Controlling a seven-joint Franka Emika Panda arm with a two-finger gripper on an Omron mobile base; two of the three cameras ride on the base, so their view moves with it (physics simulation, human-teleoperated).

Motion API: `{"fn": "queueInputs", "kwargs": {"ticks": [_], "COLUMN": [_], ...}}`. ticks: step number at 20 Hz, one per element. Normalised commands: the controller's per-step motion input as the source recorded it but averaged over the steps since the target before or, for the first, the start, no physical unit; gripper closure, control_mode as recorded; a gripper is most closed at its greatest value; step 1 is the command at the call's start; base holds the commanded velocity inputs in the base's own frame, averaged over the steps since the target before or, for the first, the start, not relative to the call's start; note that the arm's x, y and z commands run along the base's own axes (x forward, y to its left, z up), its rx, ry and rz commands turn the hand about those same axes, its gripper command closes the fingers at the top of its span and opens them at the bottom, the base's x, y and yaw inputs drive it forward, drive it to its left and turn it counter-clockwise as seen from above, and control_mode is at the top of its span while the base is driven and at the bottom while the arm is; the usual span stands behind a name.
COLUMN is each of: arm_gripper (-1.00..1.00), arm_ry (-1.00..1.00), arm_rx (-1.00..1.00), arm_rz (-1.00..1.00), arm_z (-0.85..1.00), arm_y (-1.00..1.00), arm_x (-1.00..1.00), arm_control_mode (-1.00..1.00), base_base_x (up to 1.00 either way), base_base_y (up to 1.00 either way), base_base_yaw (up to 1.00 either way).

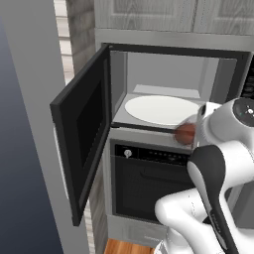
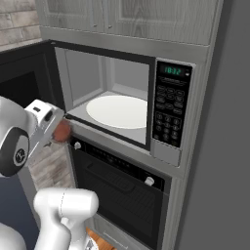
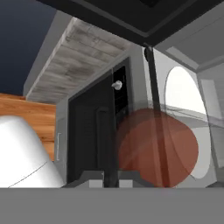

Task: Place the microwavable item in the microwave. Then, close the microwave door and press the start button.

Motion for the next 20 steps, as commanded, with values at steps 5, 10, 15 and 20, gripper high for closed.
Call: {"fn": "queueInputs", "kwargs": {"ticks": [5, 10, 15, 20], "arm_gripper": [1.0, 1.0, 1.0, 1.0], "arm_ry": [0.0, 0.01, 0.06, 0.04], "arm_rx": [-0.19, -0.08, -0.02, 0.0], "arm_rz": [0.0, 0.0, 0.0, 0.0], "arm_z": [0.44, 0.26, -0.09, -0.46], "arm_y": [-0.44, -0.32, 0.0, -0.03], "arm_x": [0.19, 0.57, 0.78, 0.72], "arm_control_mode": [-1.0, -1.0, -1.0, -1.0], "base_base_x": [0.0, 0.0, 0.0, 0.0], "base_base_y": [0.0, 0.0, 0.0, 0.0], "base_base_yaw": [0.0, 0.0, 0.0, 0.0]}}
